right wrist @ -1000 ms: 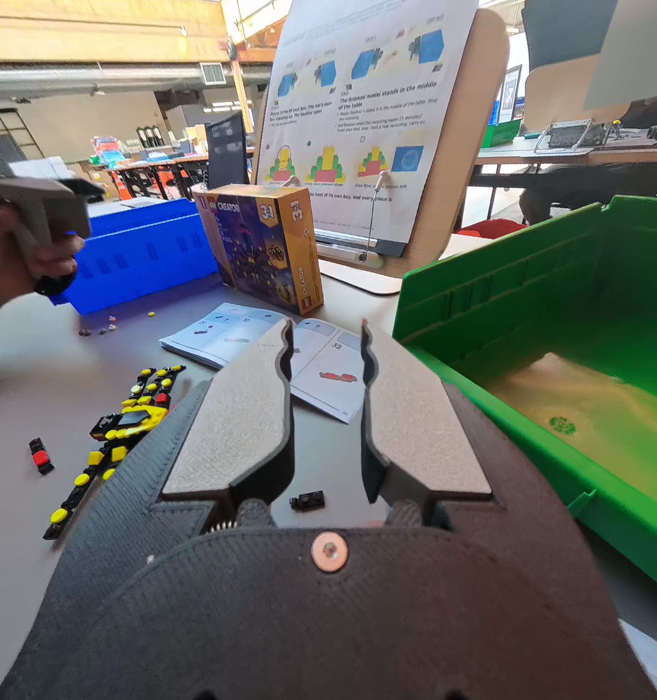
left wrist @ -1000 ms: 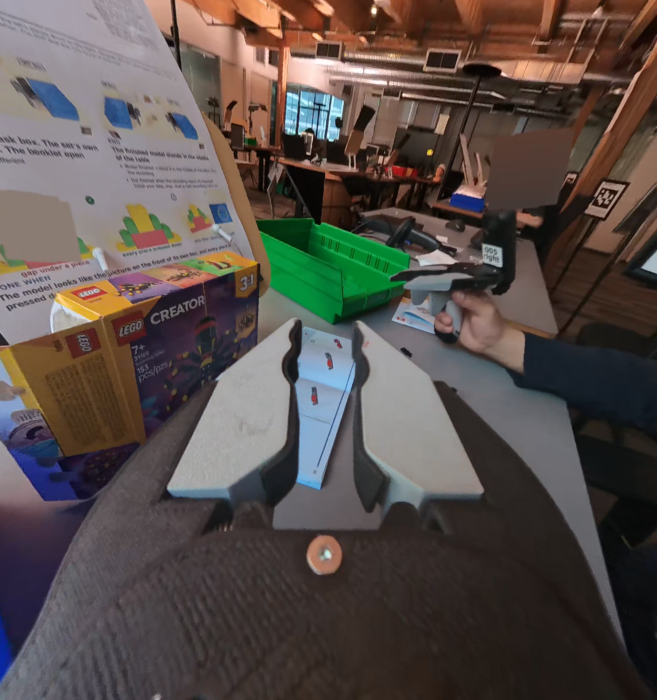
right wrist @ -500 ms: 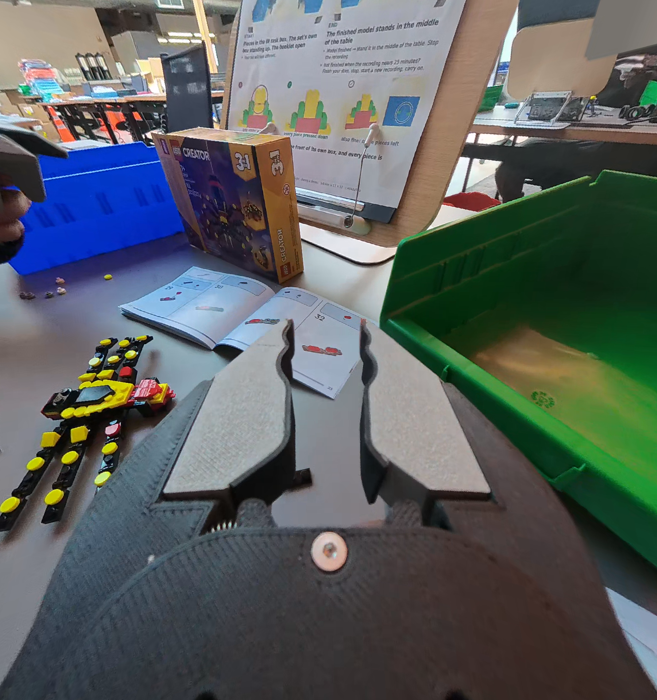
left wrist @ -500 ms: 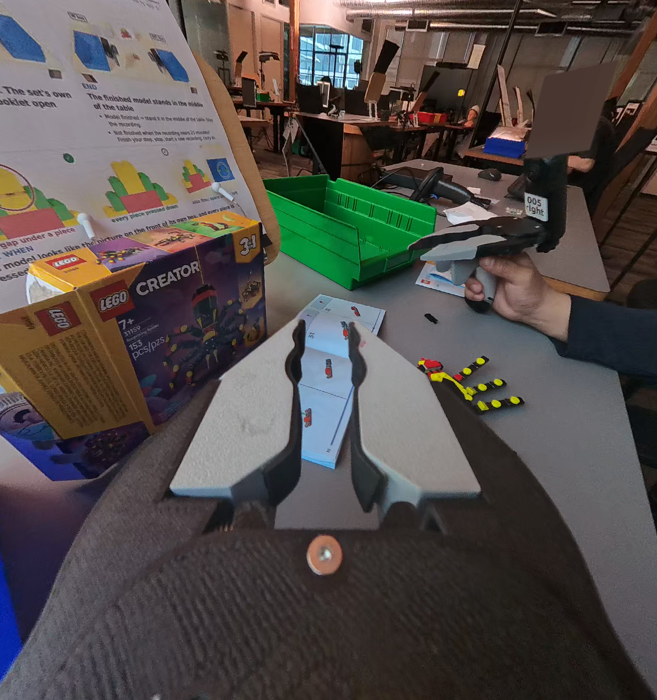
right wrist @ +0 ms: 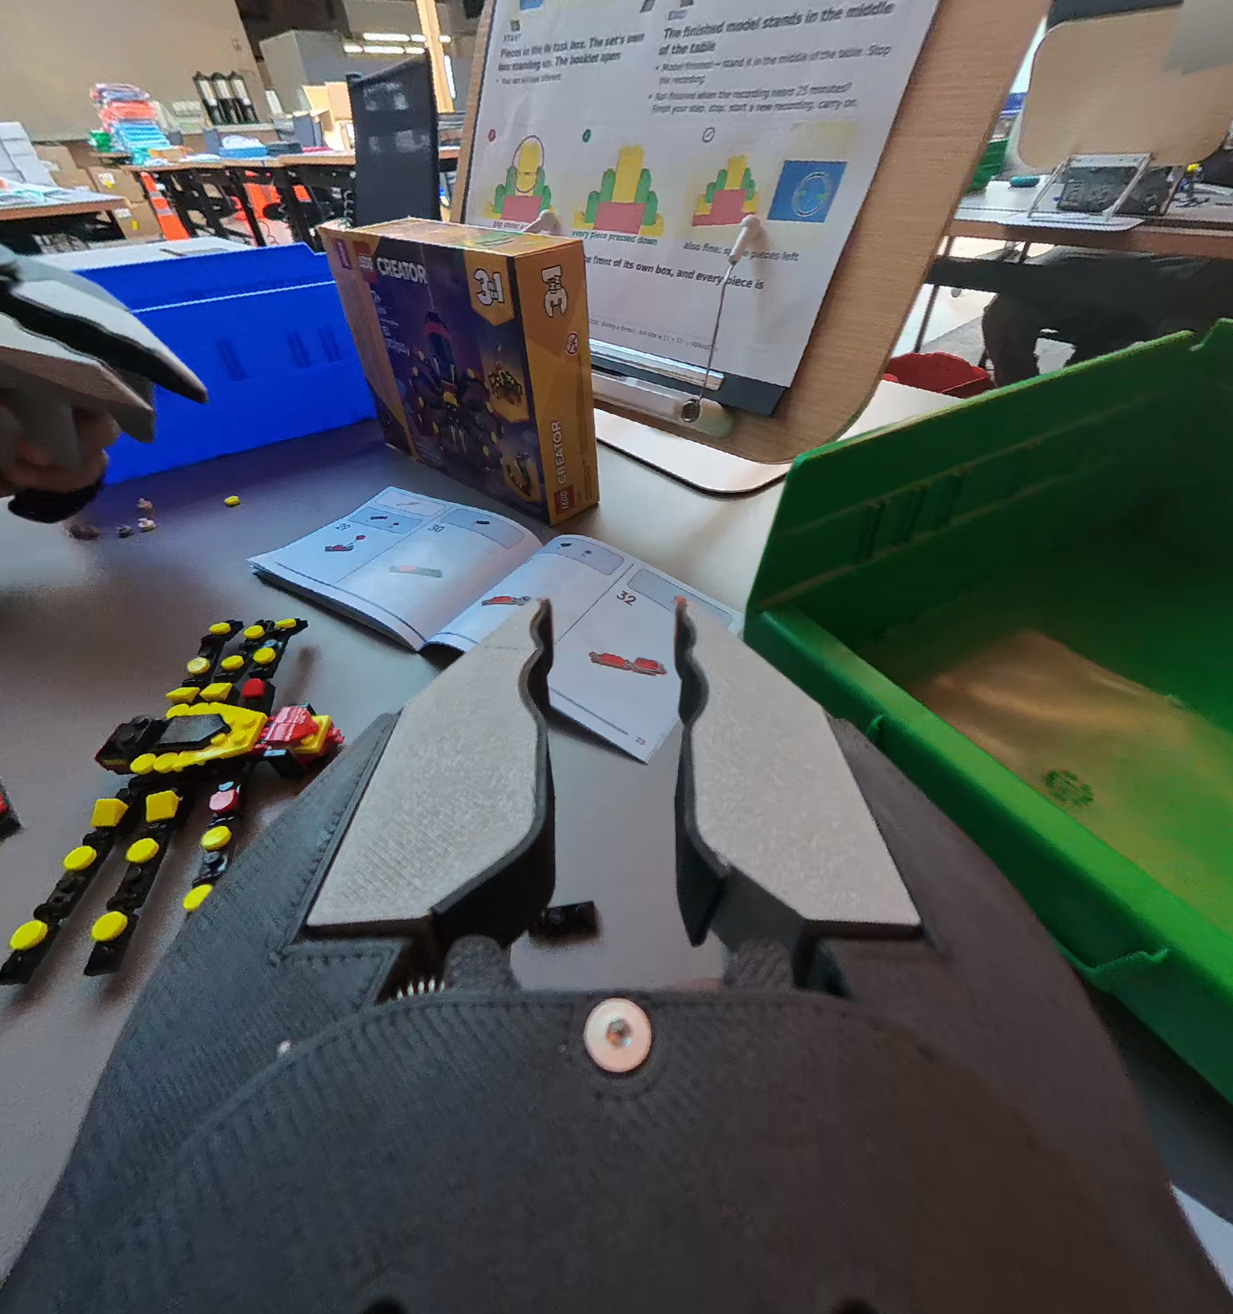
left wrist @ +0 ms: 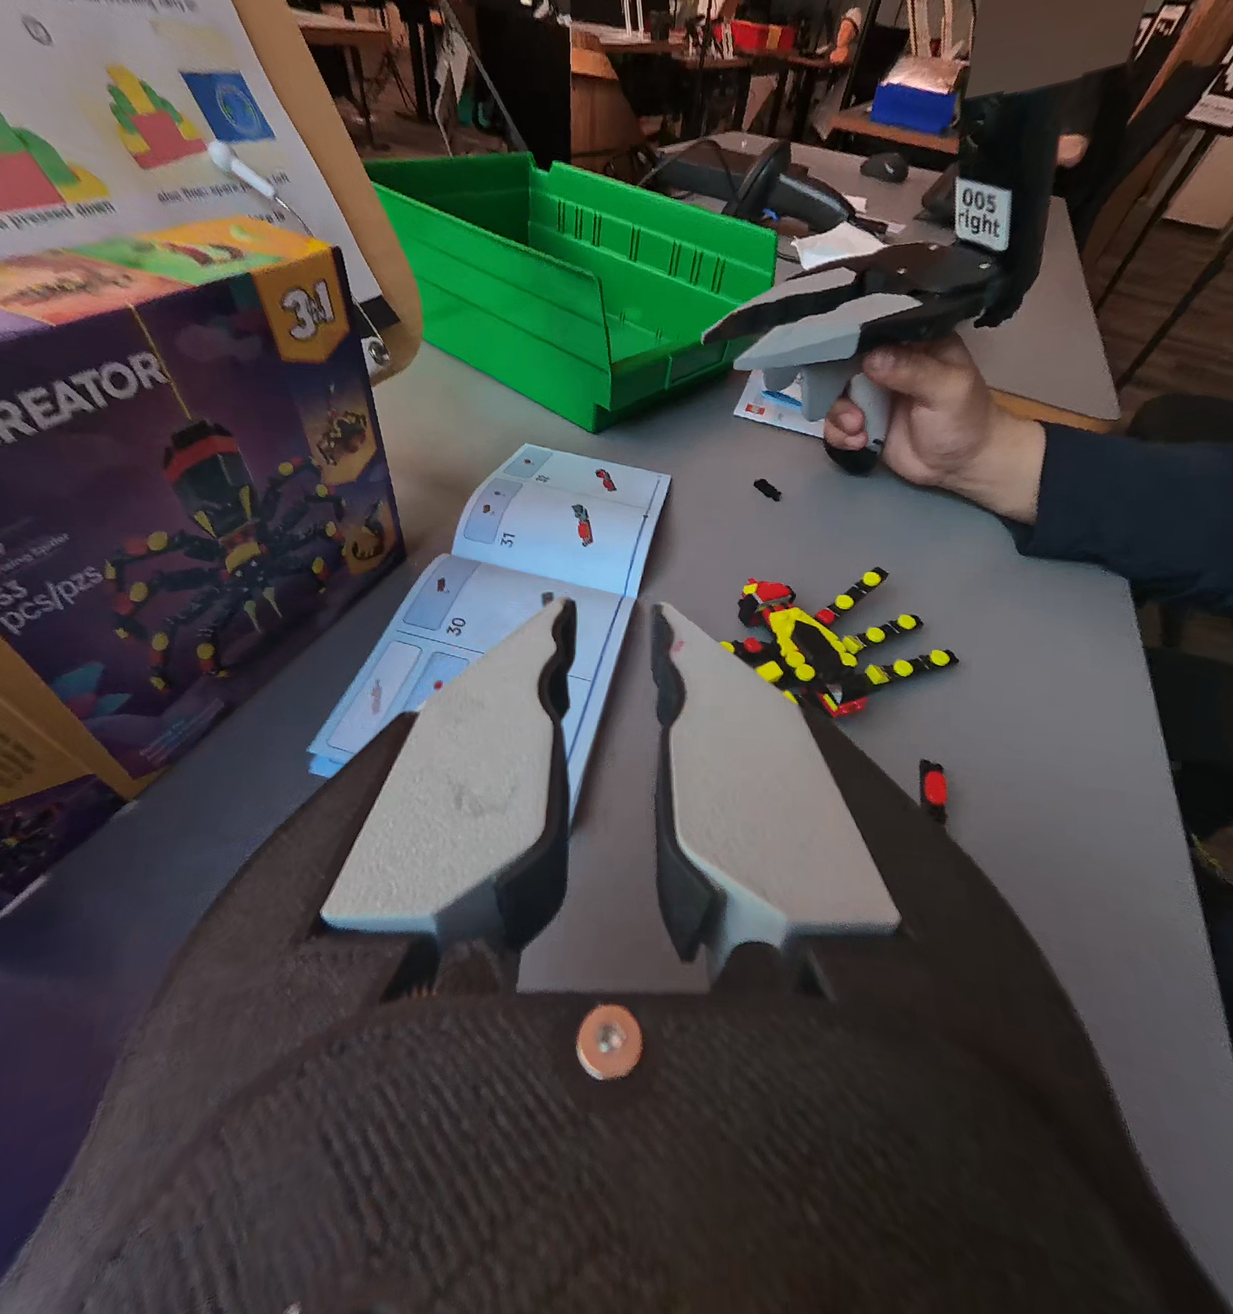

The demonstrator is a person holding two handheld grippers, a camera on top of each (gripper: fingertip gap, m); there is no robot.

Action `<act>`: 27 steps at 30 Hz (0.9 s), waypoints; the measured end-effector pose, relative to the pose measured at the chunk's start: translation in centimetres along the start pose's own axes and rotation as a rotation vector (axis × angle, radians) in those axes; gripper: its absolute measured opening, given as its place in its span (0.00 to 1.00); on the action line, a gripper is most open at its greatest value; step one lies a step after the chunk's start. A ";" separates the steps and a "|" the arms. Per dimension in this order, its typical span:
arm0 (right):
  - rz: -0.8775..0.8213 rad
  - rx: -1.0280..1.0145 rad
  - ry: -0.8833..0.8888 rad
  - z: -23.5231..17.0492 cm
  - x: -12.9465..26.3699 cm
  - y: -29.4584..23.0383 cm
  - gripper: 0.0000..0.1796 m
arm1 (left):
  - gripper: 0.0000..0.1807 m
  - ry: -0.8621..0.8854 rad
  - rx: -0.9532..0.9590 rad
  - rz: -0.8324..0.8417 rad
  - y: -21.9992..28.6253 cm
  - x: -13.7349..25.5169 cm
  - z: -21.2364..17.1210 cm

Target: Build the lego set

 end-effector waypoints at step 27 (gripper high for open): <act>-0.008 -0.071 0.045 0.3 0.0 0.2 0.16 | 0.10 -0.086 0.069 -0.083 0.6 -1.3 -2.3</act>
Point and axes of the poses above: each gripper's, where its closed fingertips meet, x back along the fingers, z out of its top, y = z × x across the jaws, the point moved 2 cm from there along x, back along the fingers, and after that the axes turned 5 degrees about -z, right-handed, at the moved point
